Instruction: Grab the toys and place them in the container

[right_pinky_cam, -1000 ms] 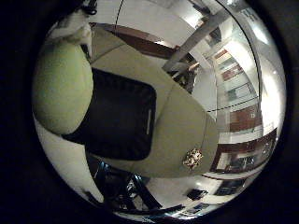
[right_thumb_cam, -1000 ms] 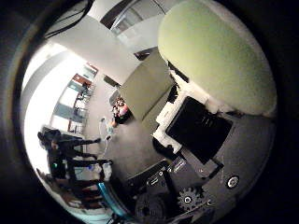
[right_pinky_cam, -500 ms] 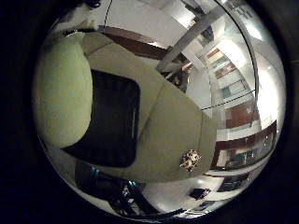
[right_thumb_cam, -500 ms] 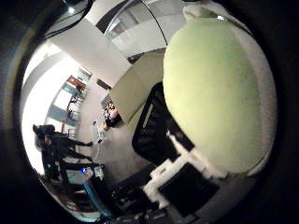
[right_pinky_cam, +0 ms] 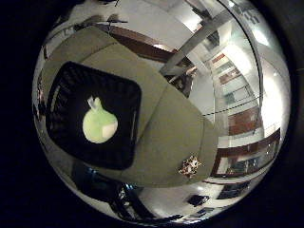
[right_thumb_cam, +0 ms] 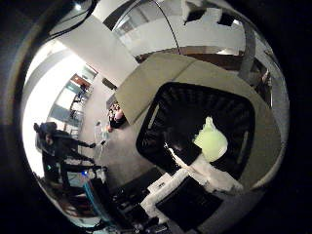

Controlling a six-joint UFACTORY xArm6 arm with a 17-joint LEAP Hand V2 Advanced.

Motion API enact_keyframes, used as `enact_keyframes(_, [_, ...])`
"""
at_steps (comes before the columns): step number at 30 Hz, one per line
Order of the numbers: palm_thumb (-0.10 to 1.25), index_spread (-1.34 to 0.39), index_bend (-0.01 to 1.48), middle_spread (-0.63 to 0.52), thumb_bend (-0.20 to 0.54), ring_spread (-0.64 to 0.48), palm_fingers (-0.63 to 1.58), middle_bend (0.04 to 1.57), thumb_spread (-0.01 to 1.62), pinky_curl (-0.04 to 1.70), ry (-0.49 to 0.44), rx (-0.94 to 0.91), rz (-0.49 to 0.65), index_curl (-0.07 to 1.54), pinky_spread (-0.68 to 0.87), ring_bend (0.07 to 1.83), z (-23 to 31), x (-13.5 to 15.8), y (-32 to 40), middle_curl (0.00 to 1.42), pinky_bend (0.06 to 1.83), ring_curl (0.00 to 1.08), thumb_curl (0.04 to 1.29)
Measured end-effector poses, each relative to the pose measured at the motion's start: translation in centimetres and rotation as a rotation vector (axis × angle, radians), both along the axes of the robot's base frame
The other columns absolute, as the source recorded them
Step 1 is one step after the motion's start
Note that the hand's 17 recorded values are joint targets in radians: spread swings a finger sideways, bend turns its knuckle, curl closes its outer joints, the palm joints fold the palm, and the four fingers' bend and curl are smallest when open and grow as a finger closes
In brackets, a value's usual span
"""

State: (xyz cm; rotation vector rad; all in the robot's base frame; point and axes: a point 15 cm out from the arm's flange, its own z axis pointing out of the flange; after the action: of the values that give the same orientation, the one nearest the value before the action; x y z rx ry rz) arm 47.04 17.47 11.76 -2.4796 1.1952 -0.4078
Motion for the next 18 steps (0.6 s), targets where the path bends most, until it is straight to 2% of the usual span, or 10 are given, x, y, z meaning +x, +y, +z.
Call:
enact_keyframes(4, [0.55, -0.44, 0.22, -0.11, -0.028, -0.06, 0.24, 0.36, 1.09, 0.27, -0.02, -0.012, -0.034, 0.39, 0.36, 0.62, 1.0, 1.1, -3.5, 0.35, 0.88, 0.27, 0.34])
enact_keyframes(7, [0.54, -0.43, 0.19, -0.11, -0.026, -0.05, 0.26, 0.34, 1.09, 0.24, -0.017, -0.033, -0.085, 0.38, 0.37, 0.6, 1.8, 1.9, -8.7, 0.35, 0.89, 0.26, 0.34])
enact_keyframes(13, [0.51, -0.42, 0.18, -0.08, -0.027, 0.0, 0.24, 0.29, 1.06, 0.16, 0.112, -0.069, -0.153, 0.36, 0.37, 0.56, 1.4, -0.5, -19.3, 0.35, 0.92, 0.25, 0.32])
enact_keyframes(18, [0.49, -0.42, 0.18, -0.07, -0.025, 0.01, 0.25, 0.27, 1.05, 0.11, 0.121, -0.107, -0.217, 0.34, 0.38, 0.55, 1.8, -1.9, -29.1, 0.34, 0.94, 0.24, 0.31])
